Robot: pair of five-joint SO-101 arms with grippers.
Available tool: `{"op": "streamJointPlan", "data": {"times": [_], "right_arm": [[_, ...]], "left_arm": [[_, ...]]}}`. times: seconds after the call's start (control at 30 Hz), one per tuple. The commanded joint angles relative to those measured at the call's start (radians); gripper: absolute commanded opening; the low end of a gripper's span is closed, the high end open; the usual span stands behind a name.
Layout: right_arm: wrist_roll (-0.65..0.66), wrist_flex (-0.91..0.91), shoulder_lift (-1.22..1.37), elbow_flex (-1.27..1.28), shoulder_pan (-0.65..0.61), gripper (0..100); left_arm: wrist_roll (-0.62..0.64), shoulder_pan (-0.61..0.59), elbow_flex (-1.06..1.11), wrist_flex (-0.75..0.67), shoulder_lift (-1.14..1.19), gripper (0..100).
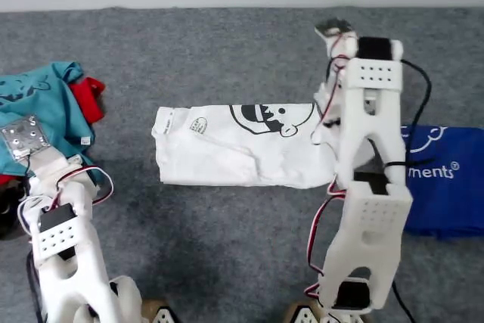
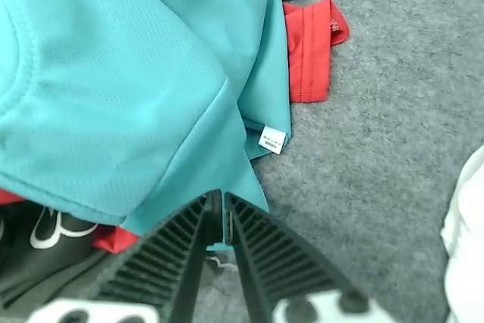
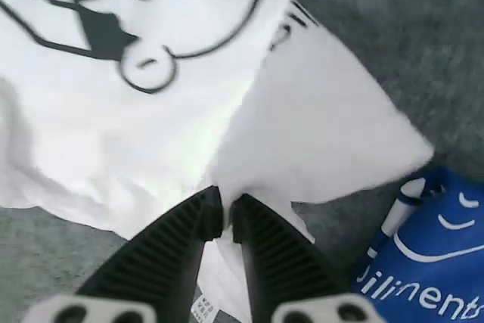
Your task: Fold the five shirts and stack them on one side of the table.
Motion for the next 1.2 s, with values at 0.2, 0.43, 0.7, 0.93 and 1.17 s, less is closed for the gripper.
{"op": "streamJointPlan", "data": {"times": [0.2,0.43,0.7,0.93,1.17], "right_arm": [[0.014,0.024,-0.108,-0.012,-0.226,0.9],[0.015,-0.067,-0.107,-0.012,-0.355,0.9],[0.015,-0.193,-0.107,-0.012,-0.486,1.0],[0.017,-0.259,-0.104,-0.012,-0.585,1.0],[0.072,-0.289,-0.025,-0.012,-0.657,1.0]], "left_arm": [[-0.017,0.006,-0.005,-0.025,-0.032,2],[-0.017,0.006,-0.005,-0.025,-0.032,2],[-0.017,0.006,-0.005,-0.025,-0.032,2],[-0.017,0.006,-0.005,-0.025,-0.032,2],[-0.017,0.006,-0.005,-0.025,-0.032,2]]}}
